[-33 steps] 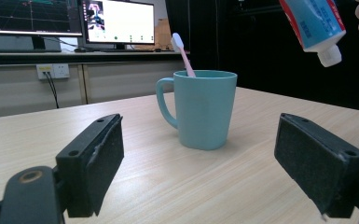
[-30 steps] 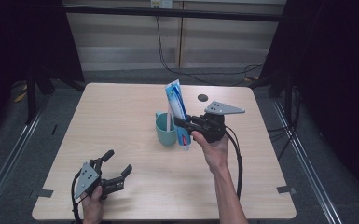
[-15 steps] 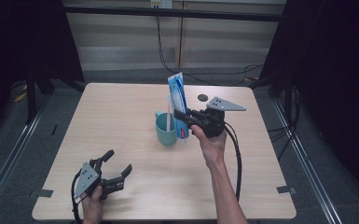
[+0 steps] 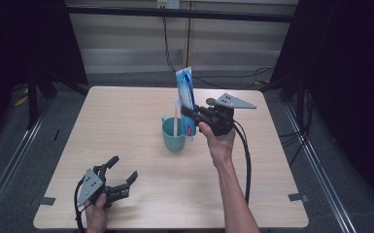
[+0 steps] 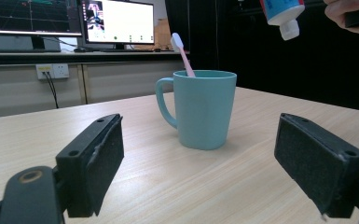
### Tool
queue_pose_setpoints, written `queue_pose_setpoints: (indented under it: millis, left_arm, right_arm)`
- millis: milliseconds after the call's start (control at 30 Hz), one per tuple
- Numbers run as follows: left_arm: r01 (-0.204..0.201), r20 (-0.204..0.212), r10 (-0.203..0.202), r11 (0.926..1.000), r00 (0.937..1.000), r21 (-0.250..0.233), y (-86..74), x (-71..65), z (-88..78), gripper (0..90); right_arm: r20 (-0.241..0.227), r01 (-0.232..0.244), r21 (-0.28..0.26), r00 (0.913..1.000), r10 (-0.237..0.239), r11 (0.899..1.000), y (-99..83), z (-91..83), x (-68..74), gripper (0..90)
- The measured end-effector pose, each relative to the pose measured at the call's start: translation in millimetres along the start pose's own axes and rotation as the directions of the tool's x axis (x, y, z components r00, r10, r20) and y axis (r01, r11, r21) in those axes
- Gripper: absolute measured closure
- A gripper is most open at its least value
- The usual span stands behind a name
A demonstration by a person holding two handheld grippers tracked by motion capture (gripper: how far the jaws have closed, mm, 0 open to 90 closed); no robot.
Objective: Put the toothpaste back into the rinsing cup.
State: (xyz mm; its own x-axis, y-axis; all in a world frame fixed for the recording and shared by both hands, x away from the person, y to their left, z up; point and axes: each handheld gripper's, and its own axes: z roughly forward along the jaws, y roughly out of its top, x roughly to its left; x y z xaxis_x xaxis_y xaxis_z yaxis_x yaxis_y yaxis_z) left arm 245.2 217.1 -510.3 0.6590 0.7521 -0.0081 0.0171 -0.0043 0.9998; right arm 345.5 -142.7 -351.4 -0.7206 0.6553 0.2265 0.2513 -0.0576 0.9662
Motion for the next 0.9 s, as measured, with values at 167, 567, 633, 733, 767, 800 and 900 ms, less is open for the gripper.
queue_pose_setpoints:
  millis: [167,567,633,733,767,800,900]
  left_arm:
    - [0.0,0.002,0.0,1.0,1.0,0.0,0.0,0.0,-0.1,15.7]
    - [0.007,0.003,-0.007,1.0,1.0,-0.001,-0.1,-0.4,0.0,15.6]
    - [0.007,0.004,-0.007,1.0,1.0,-0.002,-0.1,-0.4,-0.1,15.6]
    - [-0.004,0.006,0.004,1.0,1.0,0.001,0.1,0.4,-0.4,15.7]
    - [-0.003,0.007,0.003,1.0,1.0,0.001,0.1,0.4,-0.3,15.7]
    - [-0.004,0.006,0.004,1.0,1.0,0.001,0.2,0.4,-0.4,15.7]
    - [-0.003,0.008,0.003,1.0,1.0,-0.002,0.1,0.5,-0.5,15.6]
  right_arm:
    - [0.0,-0.002,0.004,1.0,0.002,1.0,5.0,7.3,-3.1,72.1]
    - [0.005,0.005,0.01,1.0,-0.005,1.0,12.0,25.6,-9.4,72.1]
    - [0.007,0.004,0.01,1.0,-0.004,1.0,12.6,28.3,-10.2,72.1]
    - [0.007,0.001,0.002,1.0,-0.001,1.0,13.5,32.6,-11.4,72.1]
    - [0.005,0.0,0.003,1.0,0.0,1.0,13.7,33.7,-12.1,72.0]
    - [0.005,-0.001,0.004,1.0,0.001,1.0,13.7,34.9,-12.8,72.1]
    - [0.012,0.007,0.013,0.9999,-0.007,1.0,13.5,39.6,-14.7,72.1]
